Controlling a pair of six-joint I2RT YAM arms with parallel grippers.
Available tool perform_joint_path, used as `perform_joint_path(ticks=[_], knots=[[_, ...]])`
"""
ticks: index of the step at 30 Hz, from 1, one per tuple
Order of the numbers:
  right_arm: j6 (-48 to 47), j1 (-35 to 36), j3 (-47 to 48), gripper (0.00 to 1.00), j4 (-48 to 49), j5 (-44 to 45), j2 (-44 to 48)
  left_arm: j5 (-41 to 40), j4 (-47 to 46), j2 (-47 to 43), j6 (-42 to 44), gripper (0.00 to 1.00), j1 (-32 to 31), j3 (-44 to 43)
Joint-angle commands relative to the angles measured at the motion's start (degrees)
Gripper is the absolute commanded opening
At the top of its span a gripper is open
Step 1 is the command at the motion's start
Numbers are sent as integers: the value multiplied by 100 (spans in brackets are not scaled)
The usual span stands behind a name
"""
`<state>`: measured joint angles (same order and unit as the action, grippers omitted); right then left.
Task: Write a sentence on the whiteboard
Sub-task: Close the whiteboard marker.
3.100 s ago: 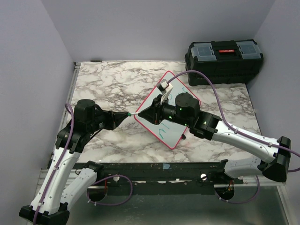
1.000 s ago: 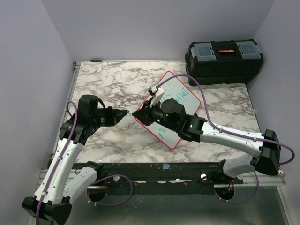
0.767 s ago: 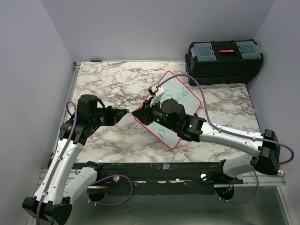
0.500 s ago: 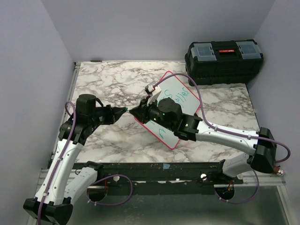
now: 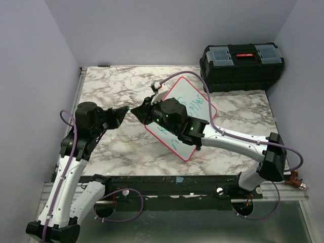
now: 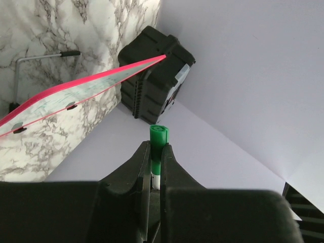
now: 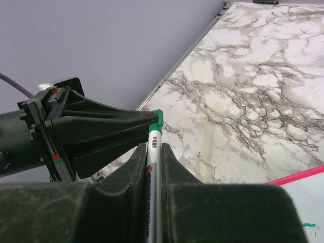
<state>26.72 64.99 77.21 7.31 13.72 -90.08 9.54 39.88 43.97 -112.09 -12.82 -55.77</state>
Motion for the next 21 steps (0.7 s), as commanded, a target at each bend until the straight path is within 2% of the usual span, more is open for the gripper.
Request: perform_joint_path(ticks=[1,6,8,11,18,19,20,21], knots=[[571,148,148,1,-54,-395,-552,1557,-1046,-225,285,0,-274,34],[377,153,197,1,-198,-370,-487,1382,-1232,-428,328,0,-274,231],[299,153,277,6,-366,-296,-460,1189,-1087,-514,328,0,-274,242],[170,147,353,28,-606,-181,-359,917,-894,-627,320,0,-274,241],[-11,145,787,61,-1575,337,17,287,-580,-898,311,0,-265,277],[-33,146,845,74,-1685,378,70,217,-530,-915,311,0,-265,269],[-55,147,904,92,-1777,397,132,177,-464,-925,317,0,-257,261],[-68,149,950,99,-1855,410,193,134,-421,-933,326,0,-256,256]])
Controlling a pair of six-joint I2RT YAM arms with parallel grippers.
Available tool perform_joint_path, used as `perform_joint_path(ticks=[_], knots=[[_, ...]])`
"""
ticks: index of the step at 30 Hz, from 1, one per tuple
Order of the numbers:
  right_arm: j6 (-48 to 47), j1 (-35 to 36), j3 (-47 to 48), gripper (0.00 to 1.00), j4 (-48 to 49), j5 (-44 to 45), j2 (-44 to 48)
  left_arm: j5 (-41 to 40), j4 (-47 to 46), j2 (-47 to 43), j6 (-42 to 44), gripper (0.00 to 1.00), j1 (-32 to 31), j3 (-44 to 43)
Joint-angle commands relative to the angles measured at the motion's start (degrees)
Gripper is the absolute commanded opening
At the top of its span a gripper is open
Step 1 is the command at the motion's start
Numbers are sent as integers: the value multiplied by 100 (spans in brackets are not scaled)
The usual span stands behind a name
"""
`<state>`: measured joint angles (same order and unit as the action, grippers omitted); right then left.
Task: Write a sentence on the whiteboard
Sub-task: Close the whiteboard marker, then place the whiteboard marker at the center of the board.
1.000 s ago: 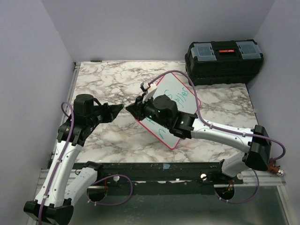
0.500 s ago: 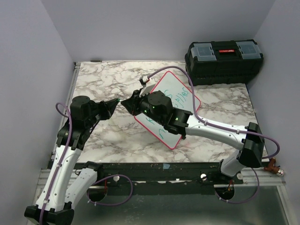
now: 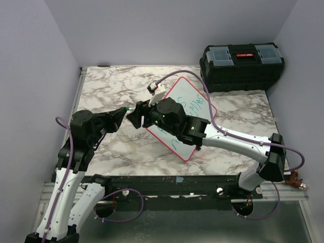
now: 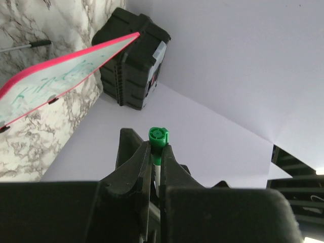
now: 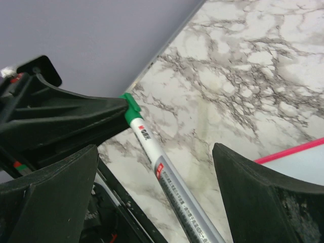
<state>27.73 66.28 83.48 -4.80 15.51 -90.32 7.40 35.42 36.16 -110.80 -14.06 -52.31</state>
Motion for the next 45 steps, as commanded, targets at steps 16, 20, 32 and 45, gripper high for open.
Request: perform_joint_path(ticks=[16,20,32,45], knots=[[107,24,-83,100,-1714,559,1723,-1225,971,-210,1244,0,-61,-578],[203,25,-293,100,-1947,779,2046,-1871,1355,-210,1965,0,-61,-793],[450,19,-846,100,-2172,1008,2605,-3616,2348,-414,4146,0,-61,-479],[683,21,-1195,100,-2588,1260,2957,-3697,1653,676,5432,0,-61,668]])
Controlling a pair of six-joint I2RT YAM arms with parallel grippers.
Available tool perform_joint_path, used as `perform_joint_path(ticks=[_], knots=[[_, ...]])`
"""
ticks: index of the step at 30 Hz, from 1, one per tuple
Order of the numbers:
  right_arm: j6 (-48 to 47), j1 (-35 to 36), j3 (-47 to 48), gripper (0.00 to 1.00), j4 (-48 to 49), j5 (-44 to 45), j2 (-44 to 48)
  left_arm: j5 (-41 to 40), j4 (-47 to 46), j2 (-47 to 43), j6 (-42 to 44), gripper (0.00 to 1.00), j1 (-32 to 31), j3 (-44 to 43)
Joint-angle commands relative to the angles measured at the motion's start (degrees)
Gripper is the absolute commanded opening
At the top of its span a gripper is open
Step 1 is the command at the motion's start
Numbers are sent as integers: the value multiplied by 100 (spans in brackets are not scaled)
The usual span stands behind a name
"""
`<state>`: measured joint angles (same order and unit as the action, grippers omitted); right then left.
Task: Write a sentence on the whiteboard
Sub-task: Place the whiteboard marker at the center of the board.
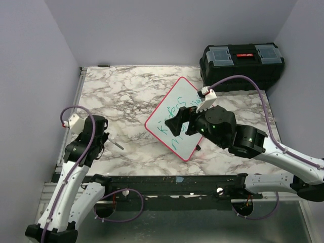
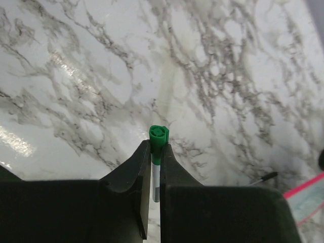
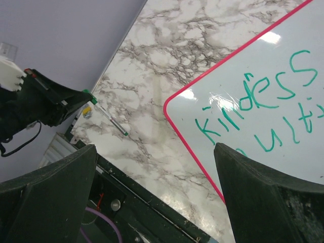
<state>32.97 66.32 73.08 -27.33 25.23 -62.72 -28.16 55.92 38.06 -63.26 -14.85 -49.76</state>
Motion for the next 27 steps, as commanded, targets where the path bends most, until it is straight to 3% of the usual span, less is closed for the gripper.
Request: perform_joint_path(ticks=[1,12,22,25,27], knots=[[174,17,-190,100,-356,300,227,-101,-511,602,774,0,17,487],[261,19,-361,100,-579,539,460,553,-1552,1623,1383,0,17,982],[329,15,-479,100,-696,617,618,688,-1651,1916,1410,1,16,1019],[333,16,-488,100,-712,622,652,713,-1741,1785,1510,4,17,1088],[338,13,-496,100,-712,623,665,715,-1806,1658,1574,13,17,1132]])
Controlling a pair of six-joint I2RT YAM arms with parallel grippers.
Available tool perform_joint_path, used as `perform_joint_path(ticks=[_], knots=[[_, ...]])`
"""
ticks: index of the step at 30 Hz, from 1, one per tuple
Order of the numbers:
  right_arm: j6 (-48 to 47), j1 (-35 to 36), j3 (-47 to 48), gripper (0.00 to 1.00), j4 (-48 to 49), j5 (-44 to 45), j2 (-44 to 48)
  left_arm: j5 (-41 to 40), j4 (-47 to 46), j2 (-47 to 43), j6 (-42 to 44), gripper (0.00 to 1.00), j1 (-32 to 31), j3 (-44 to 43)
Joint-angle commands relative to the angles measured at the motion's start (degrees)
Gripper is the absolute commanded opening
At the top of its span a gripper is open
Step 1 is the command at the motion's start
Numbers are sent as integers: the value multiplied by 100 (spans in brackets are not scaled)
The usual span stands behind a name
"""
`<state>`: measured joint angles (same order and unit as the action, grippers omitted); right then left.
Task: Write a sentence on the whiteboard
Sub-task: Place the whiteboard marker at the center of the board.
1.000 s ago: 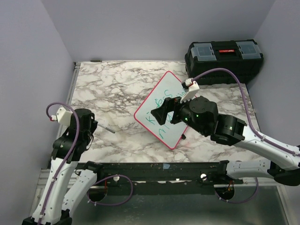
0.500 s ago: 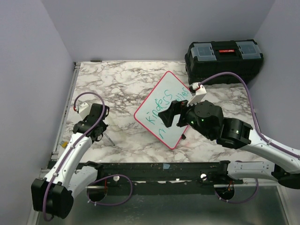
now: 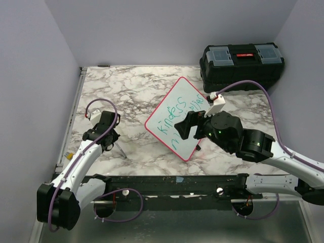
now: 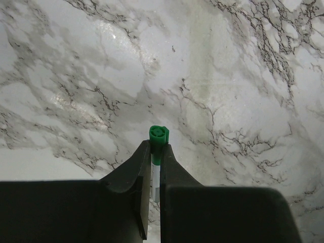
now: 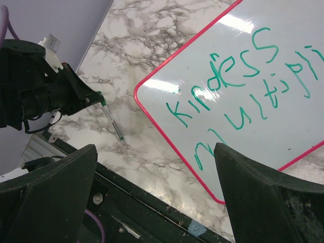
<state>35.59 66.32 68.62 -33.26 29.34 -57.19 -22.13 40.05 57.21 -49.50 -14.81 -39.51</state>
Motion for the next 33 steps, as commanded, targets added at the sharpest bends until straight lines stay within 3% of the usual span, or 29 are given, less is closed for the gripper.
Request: perform_joint_path(ticks=[1,7,10,19,26,33], knots=[[74,16,-50,100,-120,207,120,112,-243,-331,221,19,13,112],[81,14,-67,100,-122,222,166,158,-340,-658,413,72,13,176],[101,20,-116,100,-87,275,206,154,-317,-799,496,84,11,159],[290,18,-339,100,136,415,369,622,-647,-1423,1143,90,13,286],[-67,16,-1370,100,1494,374,1023,761,-872,-1771,1109,98,13,359],[-153,19,-1882,100,1910,513,1361,465,-953,-2215,1587,98,12,190]])
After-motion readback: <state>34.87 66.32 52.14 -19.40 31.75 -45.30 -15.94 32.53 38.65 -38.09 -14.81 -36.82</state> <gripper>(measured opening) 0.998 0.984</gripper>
